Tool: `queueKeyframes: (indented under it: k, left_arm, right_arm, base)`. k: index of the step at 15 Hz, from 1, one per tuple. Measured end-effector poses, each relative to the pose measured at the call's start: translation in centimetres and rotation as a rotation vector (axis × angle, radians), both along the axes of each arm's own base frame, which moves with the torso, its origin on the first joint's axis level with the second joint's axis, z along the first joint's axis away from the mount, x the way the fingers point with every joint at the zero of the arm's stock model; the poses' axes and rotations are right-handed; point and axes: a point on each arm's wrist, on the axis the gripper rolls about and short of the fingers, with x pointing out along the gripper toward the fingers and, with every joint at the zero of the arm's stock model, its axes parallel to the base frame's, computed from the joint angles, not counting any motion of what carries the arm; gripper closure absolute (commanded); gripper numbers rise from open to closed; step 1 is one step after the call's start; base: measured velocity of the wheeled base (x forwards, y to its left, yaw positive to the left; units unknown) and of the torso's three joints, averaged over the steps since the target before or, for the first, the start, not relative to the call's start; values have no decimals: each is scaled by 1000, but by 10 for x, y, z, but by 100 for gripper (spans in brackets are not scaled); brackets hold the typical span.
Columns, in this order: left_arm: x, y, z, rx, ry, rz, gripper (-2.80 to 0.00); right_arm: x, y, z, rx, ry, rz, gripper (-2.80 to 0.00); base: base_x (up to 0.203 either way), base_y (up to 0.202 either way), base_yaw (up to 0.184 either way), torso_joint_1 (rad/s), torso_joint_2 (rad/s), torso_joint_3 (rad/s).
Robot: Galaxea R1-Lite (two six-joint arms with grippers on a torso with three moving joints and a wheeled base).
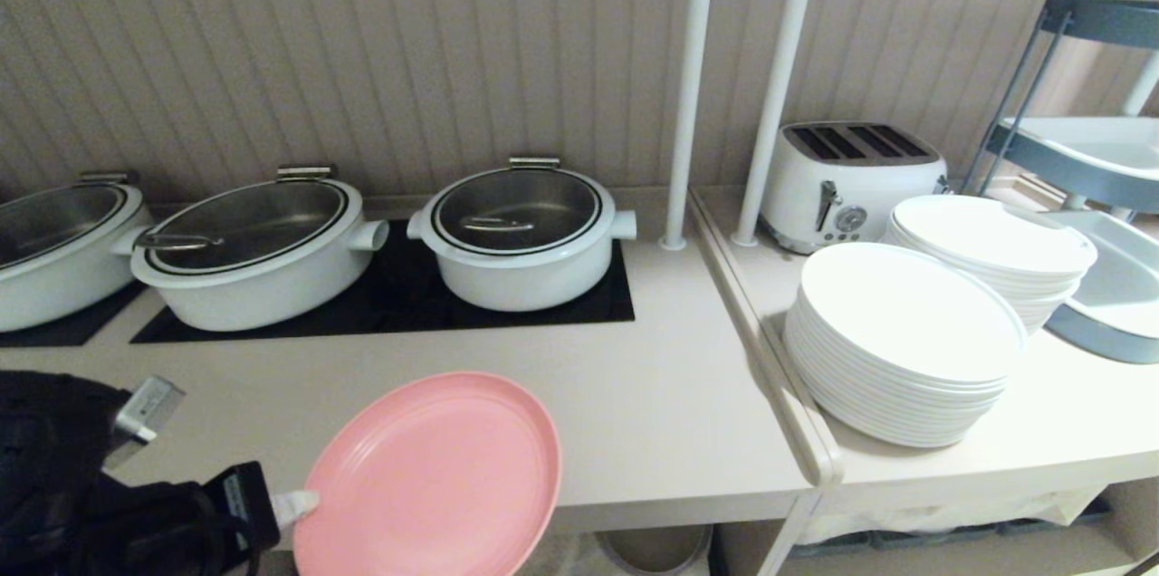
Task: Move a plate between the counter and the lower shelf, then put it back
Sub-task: Put the plate
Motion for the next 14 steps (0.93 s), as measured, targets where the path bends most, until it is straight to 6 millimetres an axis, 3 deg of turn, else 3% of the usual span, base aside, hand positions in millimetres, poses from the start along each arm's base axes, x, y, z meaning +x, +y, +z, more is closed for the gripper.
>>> queueKeyframes:
  k: [14]
  left_arm:
    - [101,-13,-13,18,113,76,0]
  right_arm:
    - [0,0,0,0,0,0,0]
  base:
    - [0,0,0,0,0,0]
